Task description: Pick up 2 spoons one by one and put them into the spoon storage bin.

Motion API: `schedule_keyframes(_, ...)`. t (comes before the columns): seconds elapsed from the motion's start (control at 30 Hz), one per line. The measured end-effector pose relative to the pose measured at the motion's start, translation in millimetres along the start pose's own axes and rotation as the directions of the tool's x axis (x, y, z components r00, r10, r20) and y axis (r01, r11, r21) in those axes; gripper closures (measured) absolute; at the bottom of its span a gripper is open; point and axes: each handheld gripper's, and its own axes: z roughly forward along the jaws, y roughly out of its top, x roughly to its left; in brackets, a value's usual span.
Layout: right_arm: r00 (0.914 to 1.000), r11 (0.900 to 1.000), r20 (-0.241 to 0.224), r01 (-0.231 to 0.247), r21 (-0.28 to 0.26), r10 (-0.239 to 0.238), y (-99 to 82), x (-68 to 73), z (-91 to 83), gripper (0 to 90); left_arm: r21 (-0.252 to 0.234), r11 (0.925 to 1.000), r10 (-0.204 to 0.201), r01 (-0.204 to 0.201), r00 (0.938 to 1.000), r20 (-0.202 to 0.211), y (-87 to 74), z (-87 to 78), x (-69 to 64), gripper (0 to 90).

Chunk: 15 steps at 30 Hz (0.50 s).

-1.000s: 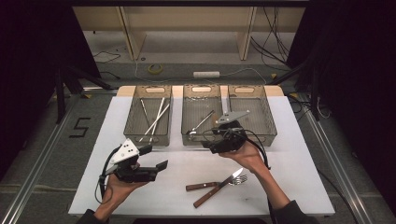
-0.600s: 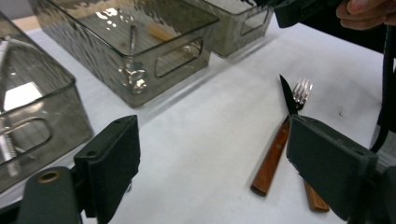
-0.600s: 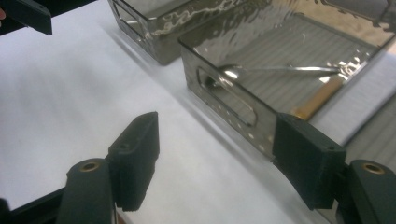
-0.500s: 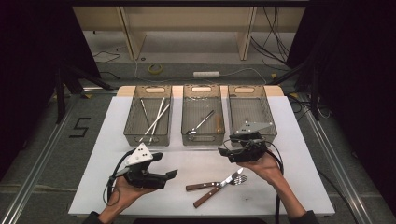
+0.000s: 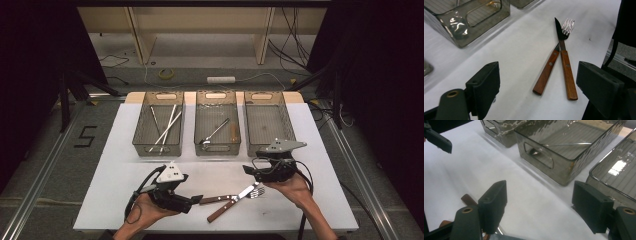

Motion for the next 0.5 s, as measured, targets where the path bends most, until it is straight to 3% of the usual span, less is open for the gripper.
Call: schedule_keyframes(0.5,0.9997,0.9996,0.003,-0.026,-0.012,0.026,-15.2,-0.7,-10.0,28.7,0.096,0.9952,0.019,-0.021,0.9994,0.029,5.0,15.4,-11.0,20.2)
